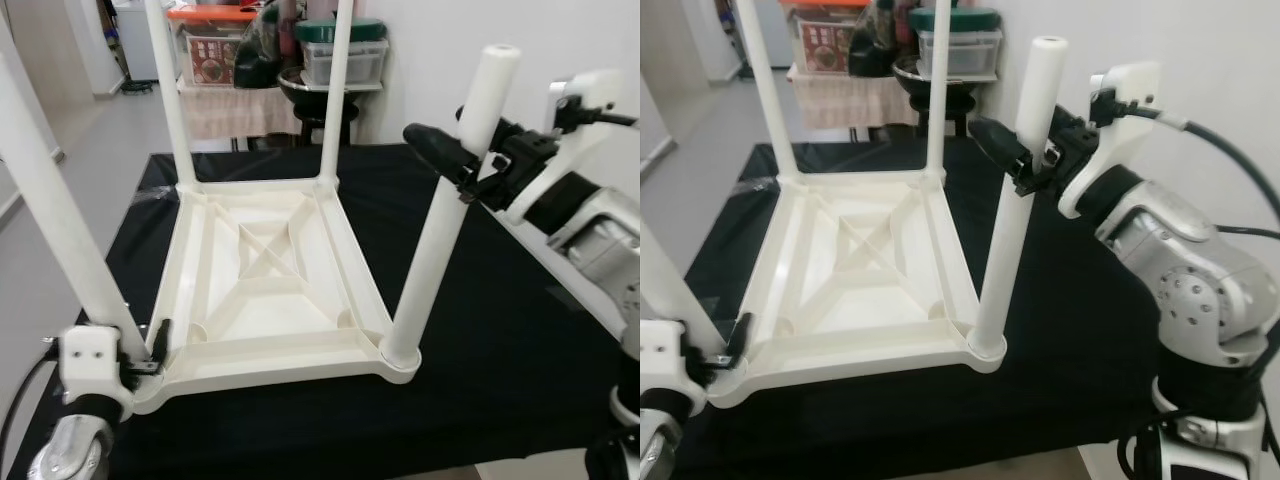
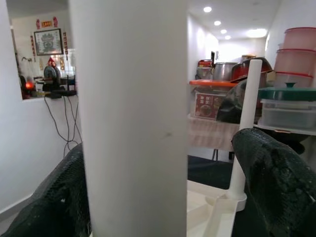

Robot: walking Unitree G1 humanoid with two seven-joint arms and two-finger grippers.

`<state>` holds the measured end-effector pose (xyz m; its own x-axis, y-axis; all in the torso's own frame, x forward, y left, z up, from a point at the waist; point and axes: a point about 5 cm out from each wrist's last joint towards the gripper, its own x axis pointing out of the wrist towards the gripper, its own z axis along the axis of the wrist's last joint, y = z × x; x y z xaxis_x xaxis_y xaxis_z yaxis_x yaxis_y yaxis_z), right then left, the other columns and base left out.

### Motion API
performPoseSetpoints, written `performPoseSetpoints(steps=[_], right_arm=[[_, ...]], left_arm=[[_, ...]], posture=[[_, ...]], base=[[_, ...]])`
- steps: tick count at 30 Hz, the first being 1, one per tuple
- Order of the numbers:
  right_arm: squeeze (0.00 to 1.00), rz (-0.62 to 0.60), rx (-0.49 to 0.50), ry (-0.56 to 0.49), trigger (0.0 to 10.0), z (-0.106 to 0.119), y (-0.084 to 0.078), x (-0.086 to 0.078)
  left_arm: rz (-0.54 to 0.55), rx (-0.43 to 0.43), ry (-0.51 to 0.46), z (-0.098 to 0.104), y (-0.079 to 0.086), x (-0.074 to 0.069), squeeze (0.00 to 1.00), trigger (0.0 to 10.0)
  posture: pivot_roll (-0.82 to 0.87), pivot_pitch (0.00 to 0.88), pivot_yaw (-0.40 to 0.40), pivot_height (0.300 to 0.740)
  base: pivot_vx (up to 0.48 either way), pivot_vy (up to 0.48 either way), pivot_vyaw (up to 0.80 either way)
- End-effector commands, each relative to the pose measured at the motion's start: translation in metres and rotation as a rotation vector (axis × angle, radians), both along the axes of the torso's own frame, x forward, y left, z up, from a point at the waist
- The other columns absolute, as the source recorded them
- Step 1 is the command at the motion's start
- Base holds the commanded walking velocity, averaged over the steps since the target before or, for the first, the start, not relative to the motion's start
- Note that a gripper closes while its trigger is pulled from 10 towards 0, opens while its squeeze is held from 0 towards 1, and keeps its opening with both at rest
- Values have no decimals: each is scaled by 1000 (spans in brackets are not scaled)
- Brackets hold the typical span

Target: Building children table

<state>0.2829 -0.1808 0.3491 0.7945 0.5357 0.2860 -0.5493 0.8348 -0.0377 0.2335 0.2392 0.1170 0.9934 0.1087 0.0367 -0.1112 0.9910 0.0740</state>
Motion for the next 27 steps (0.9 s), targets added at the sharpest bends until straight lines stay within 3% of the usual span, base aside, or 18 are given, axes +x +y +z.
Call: performPoseSetpoints(steps=[1, 7, 11, 12, 13, 14, 21, 27], right_arm=[[0, 10, -19, 16, 10000, -1, 5, 1], [0, 42, -22, 23, 10000, -3, 14, 1], [0, 42, -28, 21, 10000, -2, 14, 3], [0, 41, -30, 21, 10000, -1, 14, 3], [0, 41, -32, 22, 10000, -1, 14, 3], [0, 37, -31, 25, 10000, 0, 13, 3], [0, 14, -32, 52, 10000, -5, 11, 2], [0, -53, -6, 116, 10000, -21, 5, 0]], left_arm=[[-19, 10, 12, -3, -3, 5, 0, 10000], [-36, -7, 16, -7, -2, 23, 0, 10000], [-45, -14, 12, -11, -7, 26, 0, 10000], [-48, -13, 12, -13, -9, 26, 0, 4588], [-50, -12, 11, -14, -10, 25, 0, 4588], [-53, -11, 9, -16, -11, 24, 0, 0], [-52, -9, 5, -20, -9, 23, 0, 0], [-52, 0, -5, -18, -6, 24, 0, 0]], posture=[[-81, 16, -31, 740], [-78, 17, -41, 740], [-83, 22, -43, 740], [-89, 24, -42, 740], [-89, 24, -42, 740], [-93, 27, -40, 740], [-97, 33, -35, 740], [-90, 44, -25, 740]], base=[[0, 0, 0], [0, 0, 0], [0, 0, 0], [0, 0, 0], [0, 0, 0], [0, 0, 0], [0, 0, 0], [0, 0, 0]])
